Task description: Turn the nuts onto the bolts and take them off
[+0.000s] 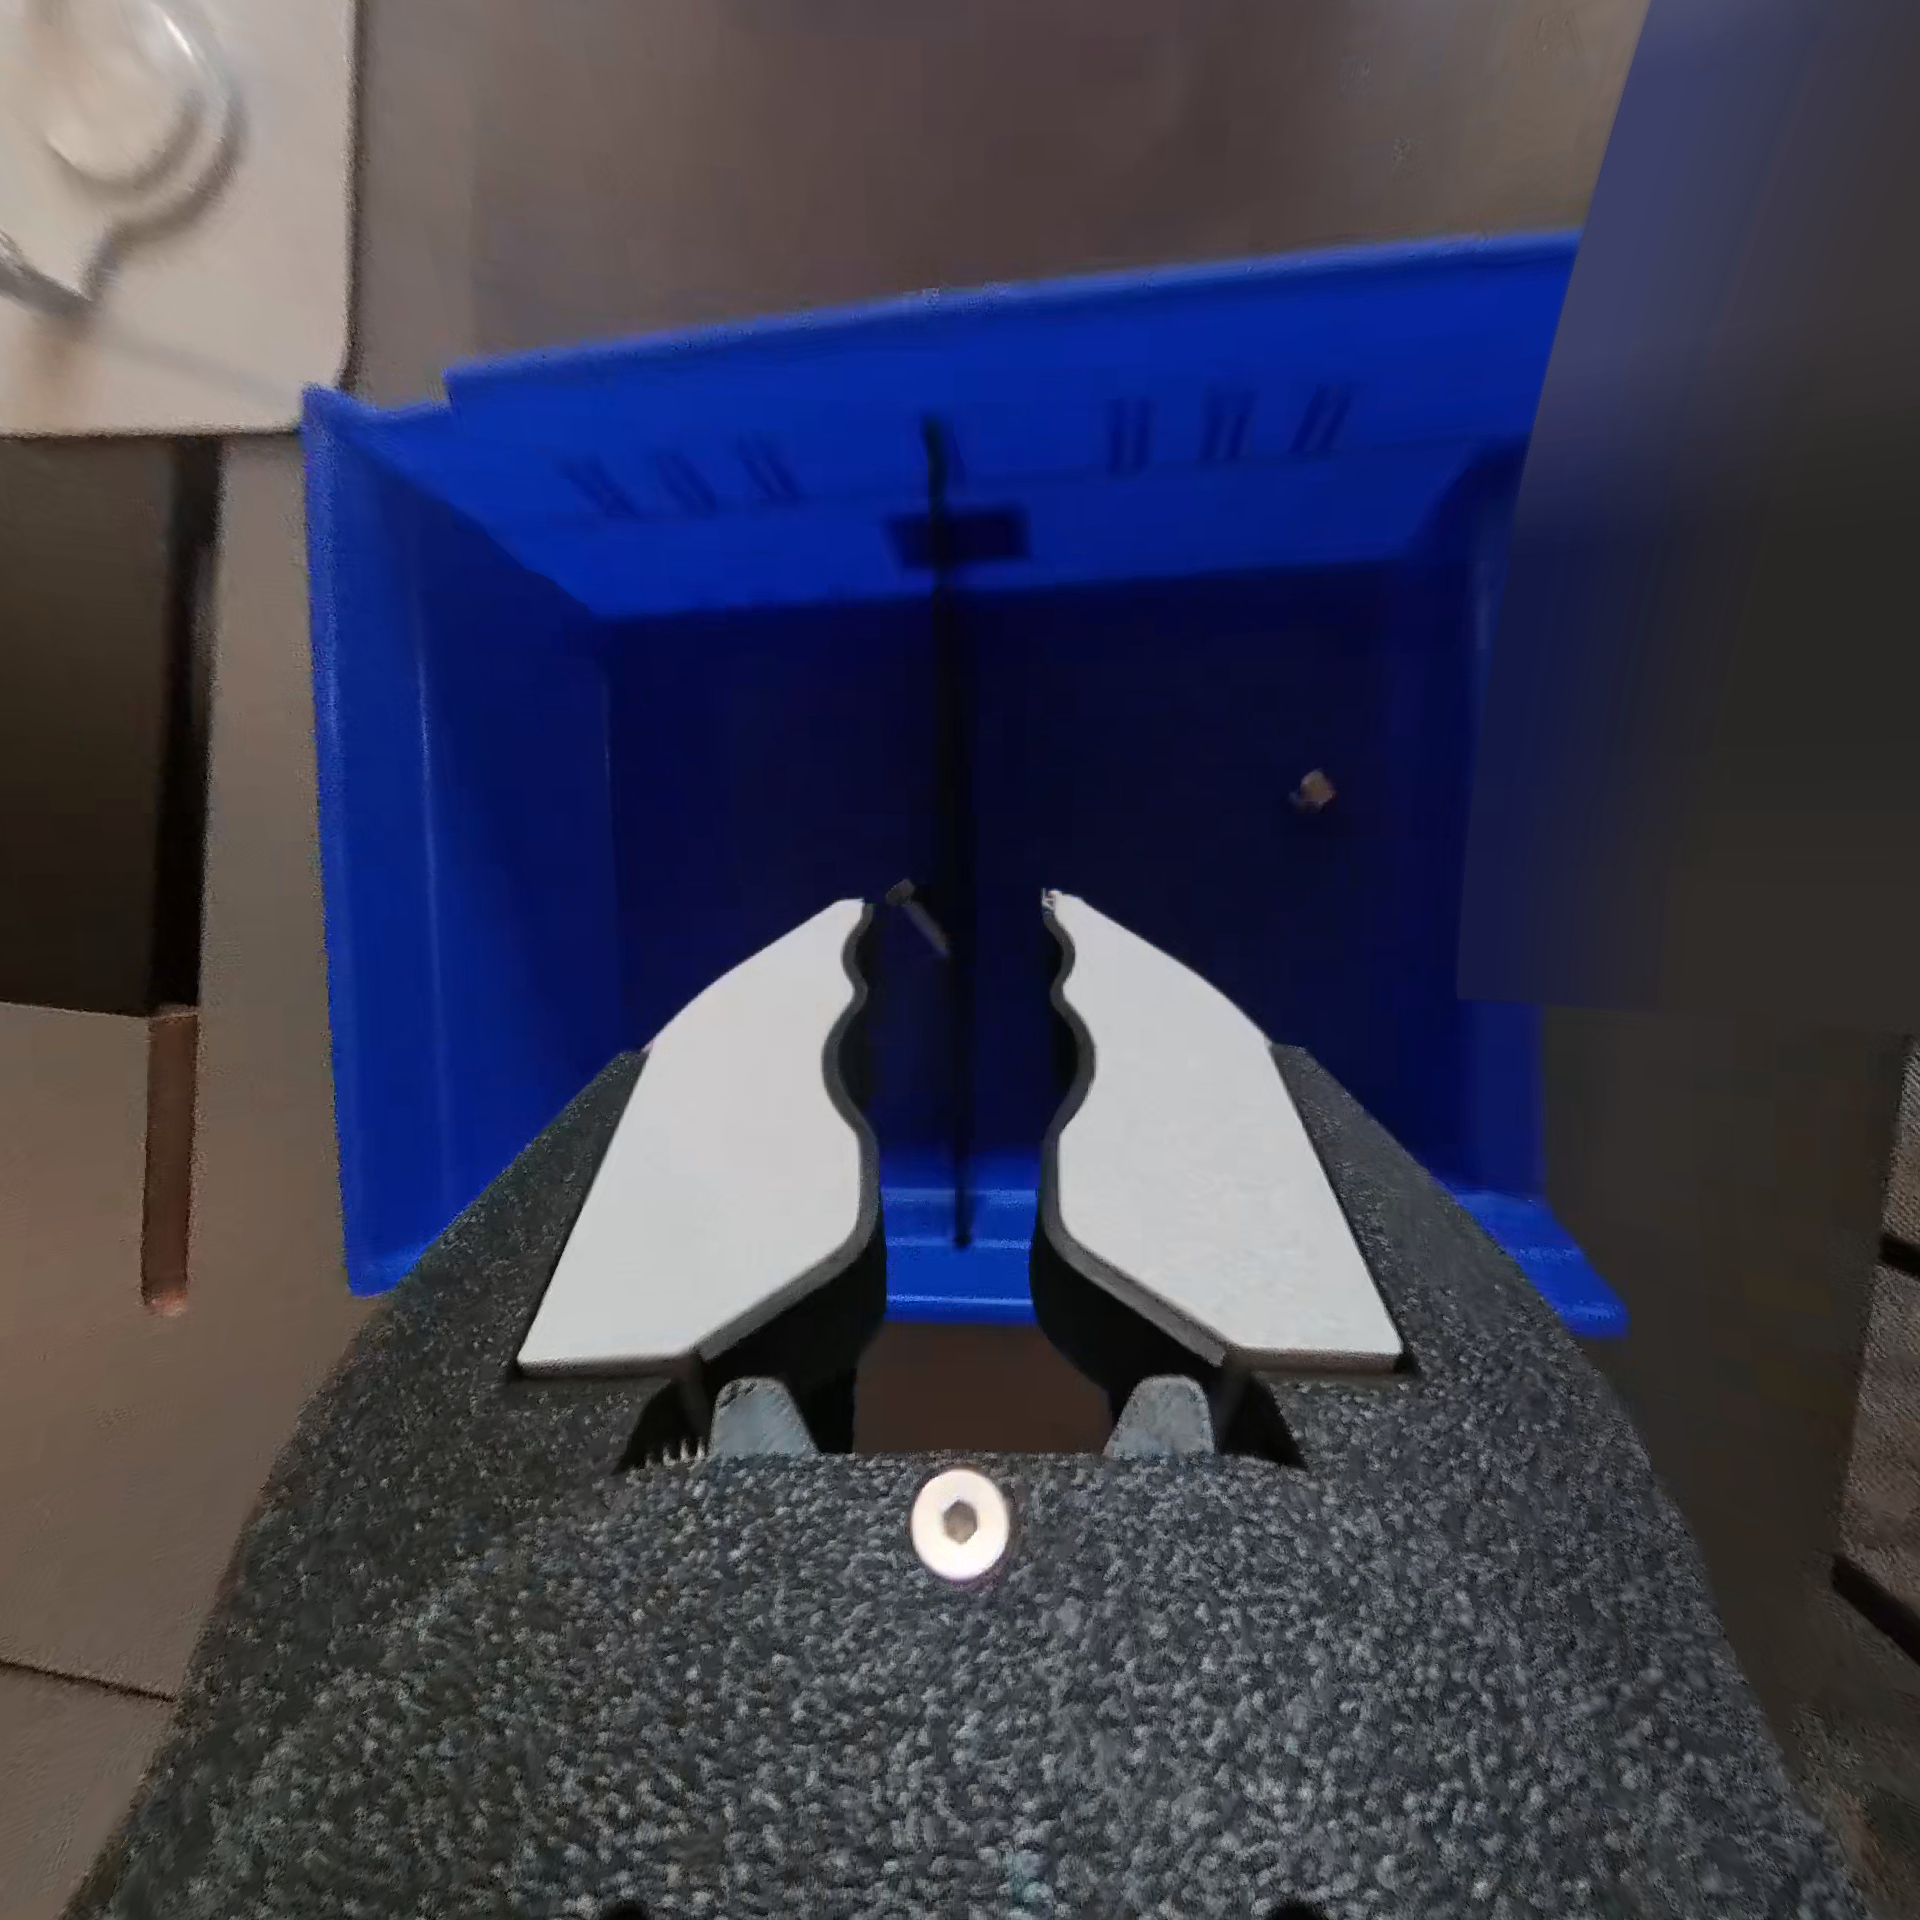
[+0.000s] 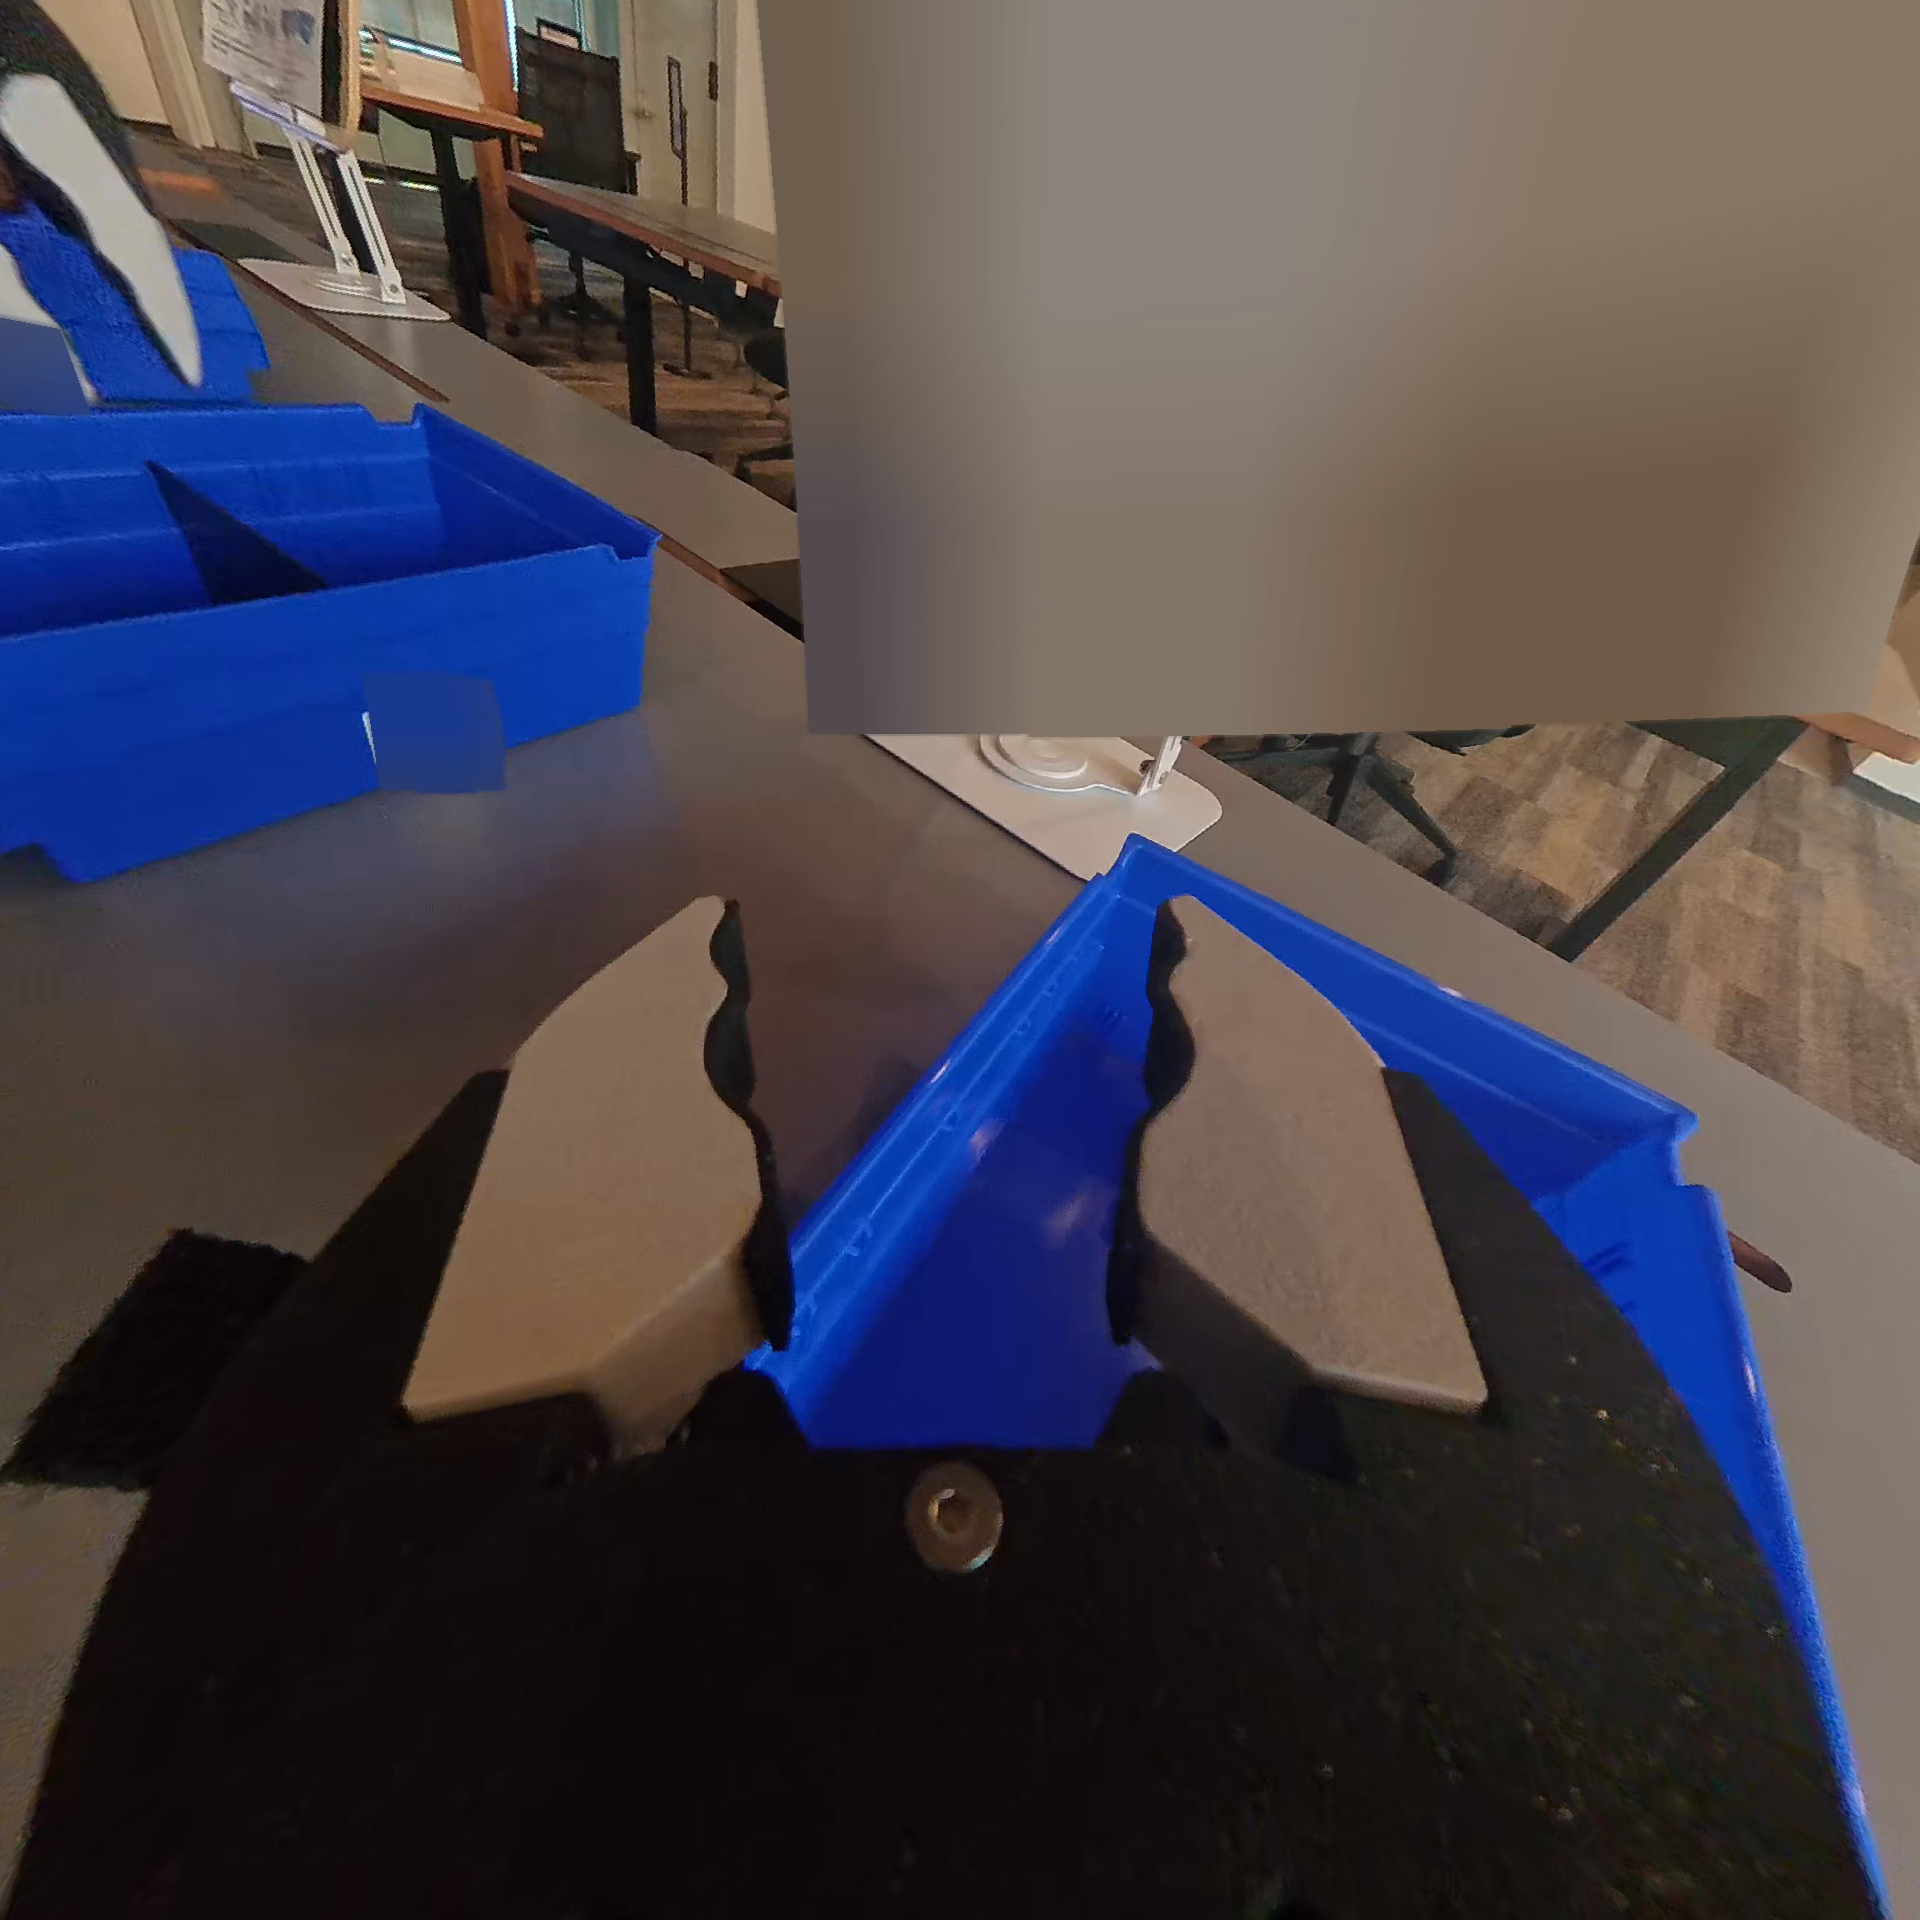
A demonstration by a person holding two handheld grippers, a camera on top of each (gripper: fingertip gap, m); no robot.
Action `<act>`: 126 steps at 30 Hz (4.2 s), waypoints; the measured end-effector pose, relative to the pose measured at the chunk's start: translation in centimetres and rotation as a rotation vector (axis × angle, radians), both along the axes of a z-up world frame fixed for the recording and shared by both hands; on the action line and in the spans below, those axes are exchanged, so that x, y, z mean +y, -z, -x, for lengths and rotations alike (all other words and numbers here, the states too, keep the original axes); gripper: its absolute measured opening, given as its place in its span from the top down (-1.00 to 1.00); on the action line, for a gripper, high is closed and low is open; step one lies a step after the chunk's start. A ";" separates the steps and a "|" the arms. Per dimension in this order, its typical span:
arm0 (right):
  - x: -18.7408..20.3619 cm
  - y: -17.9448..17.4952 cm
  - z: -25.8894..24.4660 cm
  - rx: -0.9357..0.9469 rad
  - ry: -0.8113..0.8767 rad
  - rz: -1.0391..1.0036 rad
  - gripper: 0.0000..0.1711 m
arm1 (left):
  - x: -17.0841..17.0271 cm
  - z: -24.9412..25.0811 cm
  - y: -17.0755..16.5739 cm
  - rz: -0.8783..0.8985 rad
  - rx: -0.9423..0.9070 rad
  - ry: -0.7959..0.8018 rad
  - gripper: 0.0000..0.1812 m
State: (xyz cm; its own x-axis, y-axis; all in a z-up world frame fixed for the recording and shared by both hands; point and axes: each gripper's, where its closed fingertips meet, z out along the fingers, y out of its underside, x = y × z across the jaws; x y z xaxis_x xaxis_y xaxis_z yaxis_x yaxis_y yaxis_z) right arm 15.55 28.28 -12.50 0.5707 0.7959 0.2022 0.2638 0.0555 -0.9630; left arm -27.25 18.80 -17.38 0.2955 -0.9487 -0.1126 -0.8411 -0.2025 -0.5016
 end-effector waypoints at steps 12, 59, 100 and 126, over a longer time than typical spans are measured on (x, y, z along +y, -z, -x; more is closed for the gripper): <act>1.5 1.7 -0.5 -0.003 0.045 0.059 0.15 | 5.9 -0.1 7.0 0.238 0.106 0.151 0.81; 4.9 -2.1 -2.2 0.401 0.033 0.205 0.42 | 2.8 0.3 10.6 0.146 0.517 1.120 0.74; -1.5 -6.2 1.1 0.374 -0.247 0.063 0.35 | 5.7 -3.9 -6.5 -0.263 -0.393 -0.397 0.93; -22.4 -6.4 16.0 0.136 -0.778 -0.612 0.56 | -11.0 -27.6 -9.1 0.020 -1.274 -0.302 0.93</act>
